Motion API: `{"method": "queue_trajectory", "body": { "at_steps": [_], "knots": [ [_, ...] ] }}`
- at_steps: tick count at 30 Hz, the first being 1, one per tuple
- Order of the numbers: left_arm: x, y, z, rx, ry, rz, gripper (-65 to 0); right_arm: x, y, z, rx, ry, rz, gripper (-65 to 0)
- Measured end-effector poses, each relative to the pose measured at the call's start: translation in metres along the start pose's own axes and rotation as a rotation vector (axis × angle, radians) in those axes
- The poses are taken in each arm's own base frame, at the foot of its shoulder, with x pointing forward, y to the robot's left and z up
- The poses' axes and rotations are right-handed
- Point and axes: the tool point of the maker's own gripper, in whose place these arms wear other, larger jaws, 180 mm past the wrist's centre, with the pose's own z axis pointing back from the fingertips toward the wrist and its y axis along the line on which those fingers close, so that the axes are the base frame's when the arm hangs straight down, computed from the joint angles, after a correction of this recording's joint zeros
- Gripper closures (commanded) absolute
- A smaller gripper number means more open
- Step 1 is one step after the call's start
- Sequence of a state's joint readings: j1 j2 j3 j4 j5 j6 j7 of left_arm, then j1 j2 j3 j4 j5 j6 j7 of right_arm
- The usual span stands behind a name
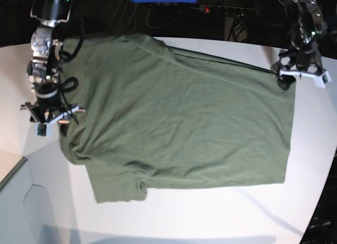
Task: Layout the t-shirt on the table in an organized manner, then fold the t-shirt properly
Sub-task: 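Drag the held shirt edge with both grippers toward the robot, then regrasp the shirt edge with both grippers near the robot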
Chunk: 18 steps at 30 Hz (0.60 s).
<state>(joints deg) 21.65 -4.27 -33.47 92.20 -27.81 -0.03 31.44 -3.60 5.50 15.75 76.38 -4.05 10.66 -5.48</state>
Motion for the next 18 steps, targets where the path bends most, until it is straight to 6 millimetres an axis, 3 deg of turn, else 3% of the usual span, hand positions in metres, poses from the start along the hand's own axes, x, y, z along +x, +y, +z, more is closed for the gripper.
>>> {"method": "queue_trajectory", "body": {
  "at_steps": [5,14,18],
  "knots": [
    [-0.019,0.009,-0.008,0.021,0.056,0.022,-46.6,-0.022,0.003,0.018,0.008,0.042,0.010,-29.2],
    [-0.011,-0.003,-0.026,0.002,0.046,0.049,-46.2,-0.046,0.001,0.032,0.009,0.093,0.020,-29.2],
    [-0.025,0.004,-0.031,0.021,0.085,0.062,-46.1,-0.050,0.001,0.035,0.010,0.100,0.022,-29.2]
  ]
}}
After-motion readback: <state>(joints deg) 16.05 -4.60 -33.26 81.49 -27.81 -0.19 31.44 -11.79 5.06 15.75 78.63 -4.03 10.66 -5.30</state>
